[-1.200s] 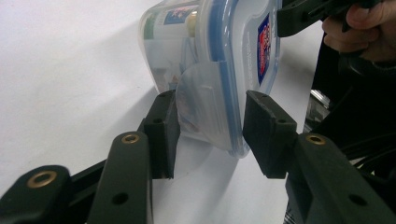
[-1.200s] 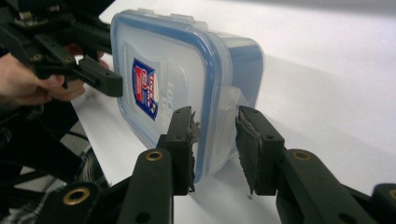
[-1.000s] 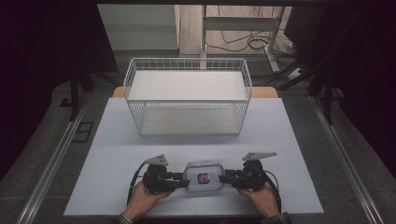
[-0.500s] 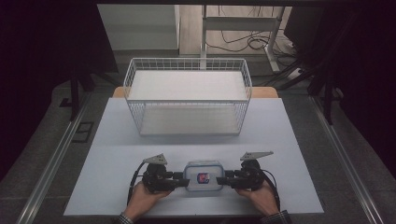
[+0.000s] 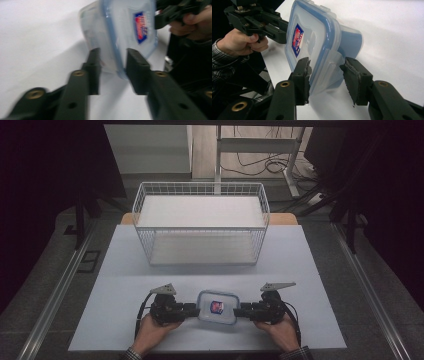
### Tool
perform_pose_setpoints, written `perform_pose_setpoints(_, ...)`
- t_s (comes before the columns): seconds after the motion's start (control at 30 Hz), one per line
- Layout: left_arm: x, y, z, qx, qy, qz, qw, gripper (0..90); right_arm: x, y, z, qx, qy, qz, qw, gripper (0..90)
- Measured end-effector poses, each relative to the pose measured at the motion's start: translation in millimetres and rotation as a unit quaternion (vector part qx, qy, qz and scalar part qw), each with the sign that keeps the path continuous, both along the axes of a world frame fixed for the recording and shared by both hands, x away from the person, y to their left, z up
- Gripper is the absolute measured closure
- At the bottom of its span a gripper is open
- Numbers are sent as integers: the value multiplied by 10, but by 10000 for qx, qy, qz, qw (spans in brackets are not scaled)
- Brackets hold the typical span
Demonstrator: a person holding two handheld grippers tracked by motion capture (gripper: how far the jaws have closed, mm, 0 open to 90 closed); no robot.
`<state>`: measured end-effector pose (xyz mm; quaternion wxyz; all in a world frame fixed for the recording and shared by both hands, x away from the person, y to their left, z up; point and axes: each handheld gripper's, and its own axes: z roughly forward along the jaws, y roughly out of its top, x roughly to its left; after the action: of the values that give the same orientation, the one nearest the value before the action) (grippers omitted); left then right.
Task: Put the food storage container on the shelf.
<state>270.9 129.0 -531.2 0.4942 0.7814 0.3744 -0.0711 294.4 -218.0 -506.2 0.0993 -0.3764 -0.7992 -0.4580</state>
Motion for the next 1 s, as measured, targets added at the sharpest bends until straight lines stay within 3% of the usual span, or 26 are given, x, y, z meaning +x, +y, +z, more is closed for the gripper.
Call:
perform_pose_setpoints(0.1, 47, 28, -14, -49, 25, 81, 10000, 470, -9, 31, 18, -107, -131, 76, 9998, 569)
perform_pose_setpoints(0.3, 55, -32, -41, -202, 114, -175, 9996, 521, -4, 67, 26, -145, -191, 128, 9996, 575)
perform_pose_setpoints(0.43, 40, -25, -30, -191, 142, -196, 9995, 535, -14, 66, 25, -139, -209, 178, 9995, 577)
perform_pose_setpoints(0.57, 34, 18, -33, -424, 313, -242, 9983, 569, -21, 53, 31, -182, -174, -25, 9997, 607)
perform_pose_setpoints(0.77, 26, 21, -35, -351, 348, -142, 9987, 589, -23, 32, 32, -68, -189, -179, 9996, 680)
perform_pose_setpoints(1.0, 68, 46, -61, -419, 415, -216, 9980, 597, 72, 50, -9, 20, -116, -99, 9999, 609)
